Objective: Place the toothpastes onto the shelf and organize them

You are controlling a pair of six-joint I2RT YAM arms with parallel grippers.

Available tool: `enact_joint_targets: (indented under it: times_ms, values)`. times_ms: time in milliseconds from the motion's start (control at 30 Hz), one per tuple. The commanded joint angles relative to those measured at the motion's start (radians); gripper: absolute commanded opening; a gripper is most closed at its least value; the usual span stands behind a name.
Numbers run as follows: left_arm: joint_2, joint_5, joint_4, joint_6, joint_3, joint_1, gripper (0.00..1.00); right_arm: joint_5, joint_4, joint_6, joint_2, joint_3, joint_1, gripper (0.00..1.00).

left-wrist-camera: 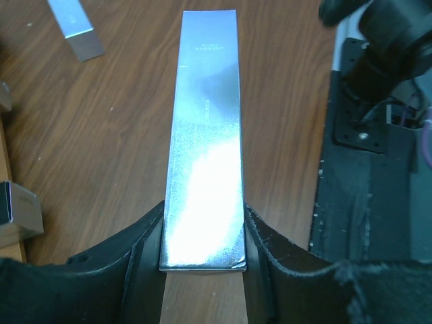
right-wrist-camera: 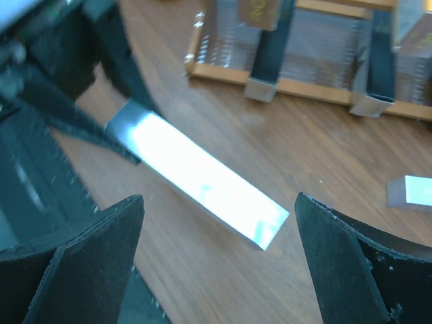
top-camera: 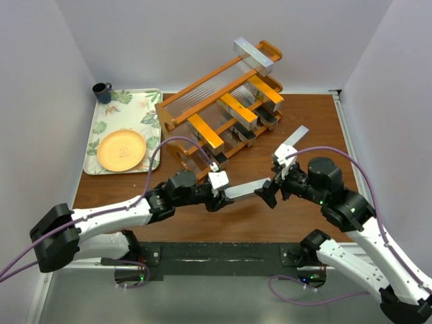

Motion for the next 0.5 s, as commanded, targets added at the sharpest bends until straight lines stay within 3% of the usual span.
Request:
enact_joint_targets:
  times_ms: [0,267,467]
  values:
    - [-0.088,0.125,-0.181,0.076,0.152,-0.002,0.04,-0.127,-0.195,-0.133,0.011,0.064,-0.002,0.98]
    - [-0.187,0.196,-0.506,0.235,0.272,-0.002,0.04,-0.255,-0.216,-0.189,0.005,0.082,-0.002,0.98]
    - [-0.218,0.235,-0.588,0.286,0.317,-0.002,0.04,-0.324,-0.25,-0.228,0.051,0.118,-0.002,0.98]
